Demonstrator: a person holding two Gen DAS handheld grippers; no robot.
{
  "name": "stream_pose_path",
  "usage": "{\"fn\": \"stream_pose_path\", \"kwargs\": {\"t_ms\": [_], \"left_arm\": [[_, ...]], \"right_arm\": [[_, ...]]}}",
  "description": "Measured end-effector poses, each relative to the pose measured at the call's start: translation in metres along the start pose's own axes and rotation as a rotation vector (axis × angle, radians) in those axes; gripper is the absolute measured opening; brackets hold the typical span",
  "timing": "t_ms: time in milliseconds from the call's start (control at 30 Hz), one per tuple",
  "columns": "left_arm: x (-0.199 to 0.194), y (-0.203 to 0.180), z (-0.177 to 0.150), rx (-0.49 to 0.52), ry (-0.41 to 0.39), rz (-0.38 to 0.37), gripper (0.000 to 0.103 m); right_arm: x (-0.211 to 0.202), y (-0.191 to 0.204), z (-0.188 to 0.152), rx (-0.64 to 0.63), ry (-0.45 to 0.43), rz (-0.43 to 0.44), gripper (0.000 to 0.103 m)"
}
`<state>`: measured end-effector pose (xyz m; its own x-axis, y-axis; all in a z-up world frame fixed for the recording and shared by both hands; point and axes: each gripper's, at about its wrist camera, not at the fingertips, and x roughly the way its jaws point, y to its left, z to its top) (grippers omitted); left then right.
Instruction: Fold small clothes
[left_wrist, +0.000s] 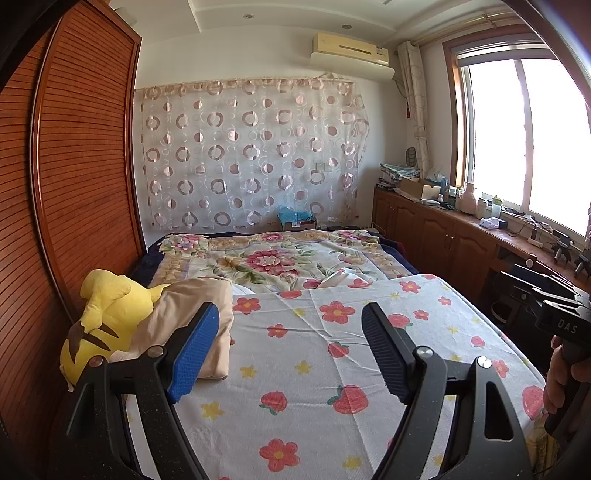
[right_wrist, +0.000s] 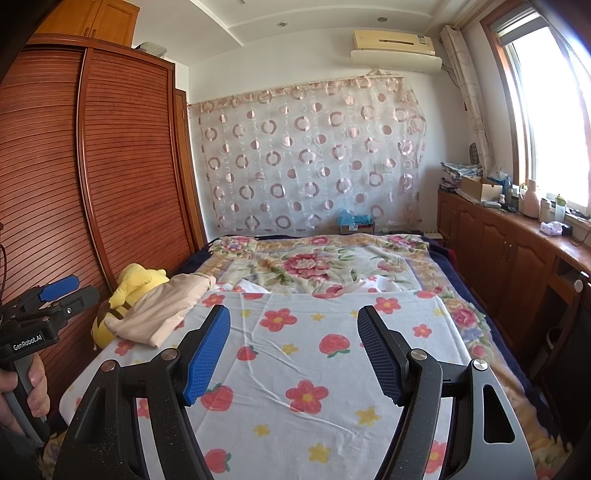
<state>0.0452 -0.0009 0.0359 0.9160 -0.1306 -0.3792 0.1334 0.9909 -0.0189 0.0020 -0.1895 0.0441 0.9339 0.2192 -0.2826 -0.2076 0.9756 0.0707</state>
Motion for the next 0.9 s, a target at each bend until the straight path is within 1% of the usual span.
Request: {"fn": "stream_pose_path", "kwargs": {"t_ms": [900], "left_arm": [[0.0006,-0.0005,-0.0025,0.003,-0.003,0.0,0.08]], "right_arm": [[-0.0009,-0.0029,-0.0021,-0.002,-0.005,0.001,0.073]]}}
